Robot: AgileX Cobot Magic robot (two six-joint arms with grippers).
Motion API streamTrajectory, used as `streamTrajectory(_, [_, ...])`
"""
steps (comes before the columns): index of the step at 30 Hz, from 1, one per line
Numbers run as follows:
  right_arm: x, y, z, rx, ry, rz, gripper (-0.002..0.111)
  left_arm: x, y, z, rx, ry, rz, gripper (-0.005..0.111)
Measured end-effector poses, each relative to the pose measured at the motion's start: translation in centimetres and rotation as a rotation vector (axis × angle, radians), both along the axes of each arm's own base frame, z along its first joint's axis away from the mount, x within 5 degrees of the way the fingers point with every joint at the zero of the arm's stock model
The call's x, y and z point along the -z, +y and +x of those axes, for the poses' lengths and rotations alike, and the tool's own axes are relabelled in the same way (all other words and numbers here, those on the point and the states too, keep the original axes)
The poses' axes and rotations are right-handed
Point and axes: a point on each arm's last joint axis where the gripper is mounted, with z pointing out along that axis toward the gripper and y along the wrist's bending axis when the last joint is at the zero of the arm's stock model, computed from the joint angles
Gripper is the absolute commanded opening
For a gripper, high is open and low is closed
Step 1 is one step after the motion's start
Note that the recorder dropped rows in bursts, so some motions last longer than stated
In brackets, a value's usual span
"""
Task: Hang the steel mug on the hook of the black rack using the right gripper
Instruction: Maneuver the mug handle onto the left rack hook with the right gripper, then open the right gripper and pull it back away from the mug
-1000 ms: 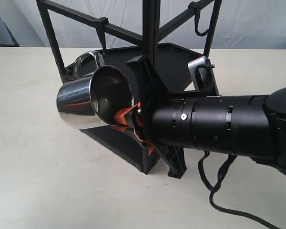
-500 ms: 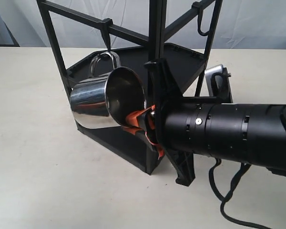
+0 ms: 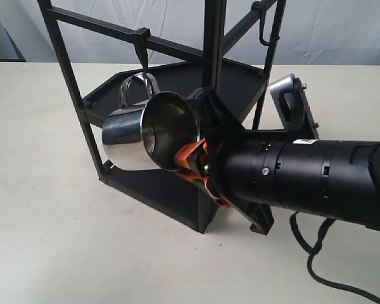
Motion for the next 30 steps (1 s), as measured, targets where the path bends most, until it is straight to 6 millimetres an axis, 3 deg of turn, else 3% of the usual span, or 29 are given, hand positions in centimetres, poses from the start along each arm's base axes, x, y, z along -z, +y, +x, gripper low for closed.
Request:
streamTrajectory(3, [0.1, 0.0, -0.1, -0.007, 0.001, -0.003, 0.040, 0.0, 0.0, 0.0, 0.000, 0.000, 0.000, 0.002])
streamTrajectory(11, [-0.2, 0.0, -0.3, -0.034, 0.001, 0.006, 0.040, 0.0, 0.0, 0.0, 0.000, 0.000, 0.000, 0.002])
streamTrajectory(21, [-3.5, -1.7, -1.2, -0.082, -0.220, 0.018, 0.038, 0.0, 0.0, 0.0, 0.000, 0.000, 0.000, 0.002])
streamTrajectory(23, [-4.0, -2.1, -1.6, -0.112, -0.267, 0.013, 0.030, 0.0, 0.0, 0.0, 0.000, 0.000, 0.000, 0.002])
streamTrajectory(27, [-5.1, -2.7, -2.4, -0.199, -0.386, -0.023, -0.001, 0.0, 0.0, 0.0, 0.000, 0.000, 0.000, 0.002])
streamTrajectory(30, [-5.4, -3.0, -3.2, -0.294, -0.456, -0.069, 0.000, 0.0, 0.0, 0.0, 0.000, 0.000, 0.000, 0.002])
